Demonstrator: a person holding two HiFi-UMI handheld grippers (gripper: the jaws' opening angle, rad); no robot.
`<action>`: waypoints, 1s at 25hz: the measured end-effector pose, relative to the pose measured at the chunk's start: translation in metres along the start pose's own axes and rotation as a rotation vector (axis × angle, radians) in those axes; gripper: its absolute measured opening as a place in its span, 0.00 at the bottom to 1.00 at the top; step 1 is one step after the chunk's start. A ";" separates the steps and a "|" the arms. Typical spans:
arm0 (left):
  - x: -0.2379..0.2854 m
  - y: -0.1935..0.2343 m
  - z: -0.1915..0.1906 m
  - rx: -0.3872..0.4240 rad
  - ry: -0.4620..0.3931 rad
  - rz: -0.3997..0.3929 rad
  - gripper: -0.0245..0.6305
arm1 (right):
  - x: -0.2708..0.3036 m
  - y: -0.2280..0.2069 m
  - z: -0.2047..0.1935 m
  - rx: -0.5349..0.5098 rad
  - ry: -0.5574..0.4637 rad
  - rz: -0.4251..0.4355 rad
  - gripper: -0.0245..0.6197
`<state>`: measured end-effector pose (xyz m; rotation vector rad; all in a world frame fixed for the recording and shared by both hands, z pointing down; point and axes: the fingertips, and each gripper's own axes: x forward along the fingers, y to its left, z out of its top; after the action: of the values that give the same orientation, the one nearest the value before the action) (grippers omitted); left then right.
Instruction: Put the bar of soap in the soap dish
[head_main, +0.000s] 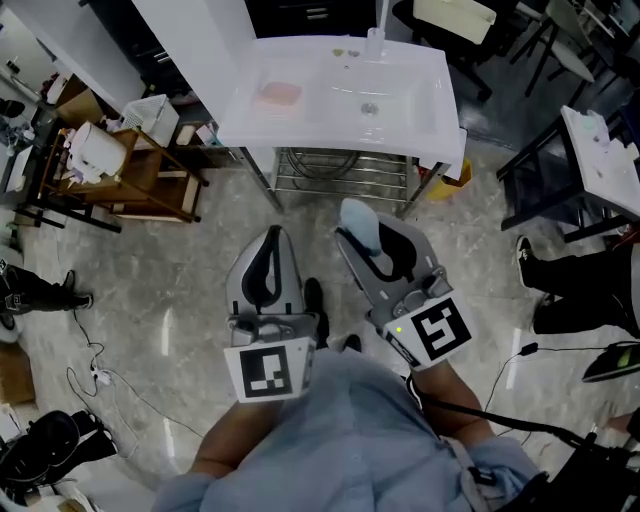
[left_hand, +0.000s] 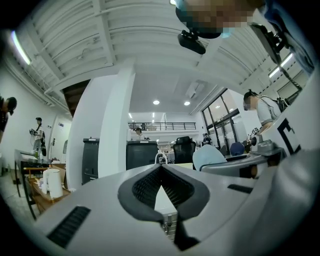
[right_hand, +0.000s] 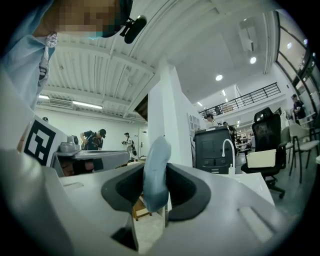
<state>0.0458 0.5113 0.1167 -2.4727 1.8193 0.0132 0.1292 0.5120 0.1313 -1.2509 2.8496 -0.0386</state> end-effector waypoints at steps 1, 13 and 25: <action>0.009 0.008 -0.002 -0.005 0.002 -0.003 0.05 | 0.011 -0.002 0.000 0.007 0.002 -0.002 0.23; 0.112 0.112 -0.014 -0.051 -0.001 -0.028 0.05 | 0.148 -0.036 -0.004 0.007 0.042 -0.027 0.22; 0.157 0.186 -0.017 -0.094 -0.004 -0.023 0.05 | 0.234 -0.044 0.010 -0.039 0.051 -0.022 0.23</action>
<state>-0.0850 0.3054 0.1165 -2.5541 1.8290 0.1037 0.0033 0.3100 0.1190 -1.3077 2.8931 -0.0160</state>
